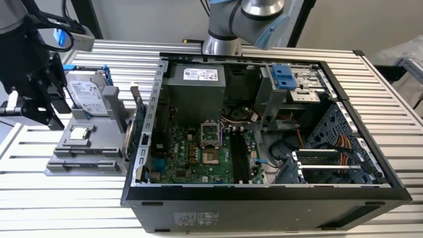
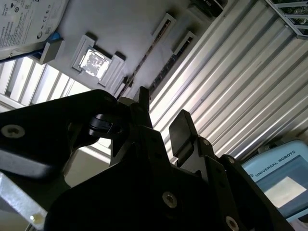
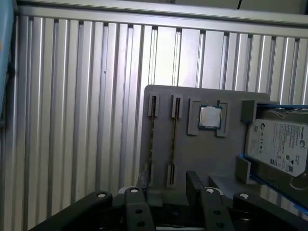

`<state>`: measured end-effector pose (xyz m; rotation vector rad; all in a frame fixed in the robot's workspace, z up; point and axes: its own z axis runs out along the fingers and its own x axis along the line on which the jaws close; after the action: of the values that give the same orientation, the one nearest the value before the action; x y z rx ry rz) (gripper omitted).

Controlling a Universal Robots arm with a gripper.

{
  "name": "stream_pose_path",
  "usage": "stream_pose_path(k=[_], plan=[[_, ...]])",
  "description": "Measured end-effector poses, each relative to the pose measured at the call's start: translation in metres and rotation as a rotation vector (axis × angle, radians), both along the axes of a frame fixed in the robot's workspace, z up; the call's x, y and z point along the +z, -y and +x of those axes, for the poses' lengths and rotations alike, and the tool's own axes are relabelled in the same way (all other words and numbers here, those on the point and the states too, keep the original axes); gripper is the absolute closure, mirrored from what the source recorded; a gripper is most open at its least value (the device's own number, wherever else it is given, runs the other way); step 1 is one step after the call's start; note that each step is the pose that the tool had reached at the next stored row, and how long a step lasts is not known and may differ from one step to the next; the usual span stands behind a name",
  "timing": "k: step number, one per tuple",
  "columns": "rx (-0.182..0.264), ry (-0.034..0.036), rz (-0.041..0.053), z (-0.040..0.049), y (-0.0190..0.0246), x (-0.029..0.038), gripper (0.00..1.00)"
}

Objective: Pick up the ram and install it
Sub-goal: 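Pick up the ram and move it above insertion slot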

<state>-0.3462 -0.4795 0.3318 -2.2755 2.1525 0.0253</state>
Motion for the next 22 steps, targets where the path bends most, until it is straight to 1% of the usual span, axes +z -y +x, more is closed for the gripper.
stream_pose_path(k=[9,15,20,22], plan=[[0.000,-0.0001,-0.0020,0.0000,0.0000,-0.0054,0.00],[0.000,-0.0003,-0.0023,0.0000,0.0000,-0.0114,0.00],[-0.001,-0.0002,-0.0023,0.0000,0.0000,-0.0150,0.00],[-0.008,-0.0004,-0.0024,0.0000,0.0000,-0.0174,0.00]])
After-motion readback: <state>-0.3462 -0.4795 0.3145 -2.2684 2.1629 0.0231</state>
